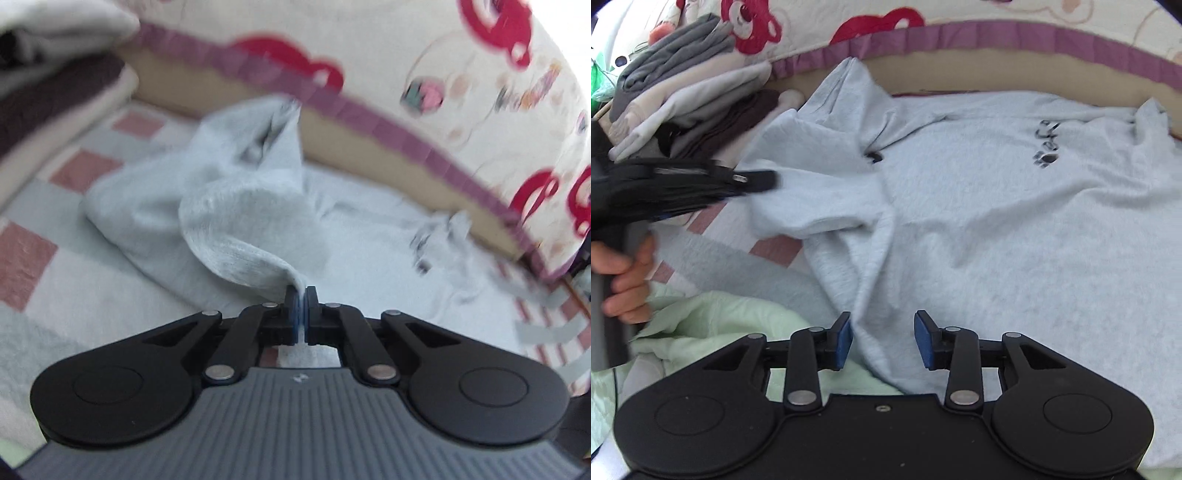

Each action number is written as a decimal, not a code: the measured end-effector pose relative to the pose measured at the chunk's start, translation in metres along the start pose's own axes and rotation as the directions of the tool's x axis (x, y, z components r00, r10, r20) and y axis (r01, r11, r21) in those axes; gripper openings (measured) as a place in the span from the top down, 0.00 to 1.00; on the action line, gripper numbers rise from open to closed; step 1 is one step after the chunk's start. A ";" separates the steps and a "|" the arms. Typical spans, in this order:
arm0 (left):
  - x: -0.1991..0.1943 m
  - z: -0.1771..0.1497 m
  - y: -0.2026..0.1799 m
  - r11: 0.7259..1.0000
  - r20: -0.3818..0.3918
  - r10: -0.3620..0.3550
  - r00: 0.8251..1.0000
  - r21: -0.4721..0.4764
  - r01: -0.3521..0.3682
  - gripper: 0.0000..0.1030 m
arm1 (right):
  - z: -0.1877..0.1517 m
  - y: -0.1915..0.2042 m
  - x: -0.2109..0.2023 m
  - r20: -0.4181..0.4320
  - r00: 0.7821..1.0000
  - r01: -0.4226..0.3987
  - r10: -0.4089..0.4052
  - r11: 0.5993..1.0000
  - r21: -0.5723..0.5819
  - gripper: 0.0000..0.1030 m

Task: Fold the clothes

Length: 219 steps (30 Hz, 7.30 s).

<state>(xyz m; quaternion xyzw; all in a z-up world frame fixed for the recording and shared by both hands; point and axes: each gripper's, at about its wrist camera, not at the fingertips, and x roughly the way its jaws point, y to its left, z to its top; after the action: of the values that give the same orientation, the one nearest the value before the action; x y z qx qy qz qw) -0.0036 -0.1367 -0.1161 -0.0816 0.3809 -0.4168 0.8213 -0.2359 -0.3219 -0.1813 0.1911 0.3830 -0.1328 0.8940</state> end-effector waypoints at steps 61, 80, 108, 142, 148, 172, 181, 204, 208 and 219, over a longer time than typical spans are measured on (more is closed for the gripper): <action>-0.132 -0.025 0.018 0.923 -0.086 0.385 0.919 0.026 -0.385 0.97 | -0.013 0.056 -0.028 0.025 0.843 -0.535 0.538 0.841 -0.078 0.93; -0.118 -0.045 0.046 0.919 -0.123 0.377 0.918 -0.070 -0.387 0.97 | 0.027 -0.189 -0.152 -0.187 0.981 0.084 0.053 0.752 0.654 0.41; -0.109 -0.045 0.049 0.923 -0.156 0.364 0.918 -0.076 -0.378 0.92 | -0.051 -0.166 -0.057 -0.228 0.972 0.234 -0.050 0.160 0.959 0.32; -0.090 -0.031 0.081 0.912 -0.138 0.322 0.937 -0.222 -0.346 0.64 | 0.000 -0.121 -0.142 0.148 0.844 0.337 -0.515 0.725 0.601 0.96; -0.077 -0.031 0.095 0.893 -0.194 0.280 0.940 -0.307 -0.329 0.51 | -0.003 -0.127 -0.123 0.100 0.846 0.357 -0.524 0.695 0.624 0.96; -0.189 0.005 -0.007 0.972 0.114 0.220 0.969 0.057 -0.227 0.98 | -0.010 -0.081 -0.246 0.286 0.852 0.332 -0.439 0.874 0.355 0.98; -0.183 -0.021 0.000 0.970 0.048 0.243 0.969 0.014 -0.244 0.97 | -0.014 -0.078 -0.240 0.227 0.883 0.346 -0.411 0.896 0.277 0.98; -0.202 -0.007 0.009 0.951 -0.011 0.304 0.953 -0.050 -0.304 0.76 | 0.016 -0.097 -0.299 0.230 0.946 0.151 -0.229 0.938 0.312 0.58; -0.192 0.009 -0.007 0.958 0.045 0.286 0.957 -0.013 -0.285 0.75 | 0.056 -0.072 -0.301 0.235 0.962 0.071 -0.139 0.959 0.276 0.57; -0.218 0.032 -0.015 0.956 0.018 0.281 0.960 0.078 -0.282 0.67 | 0.201 0.035 -0.217 -0.113 0.775 -0.486 0.622 0.701 0.522 0.54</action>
<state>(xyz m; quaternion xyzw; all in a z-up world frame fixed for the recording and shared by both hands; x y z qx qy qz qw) -0.0695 0.0106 0.0343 0.0046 0.3690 -0.3103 0.8761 -0.2408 -0.3603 0.1143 0.5233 0.3859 0.0861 0.7549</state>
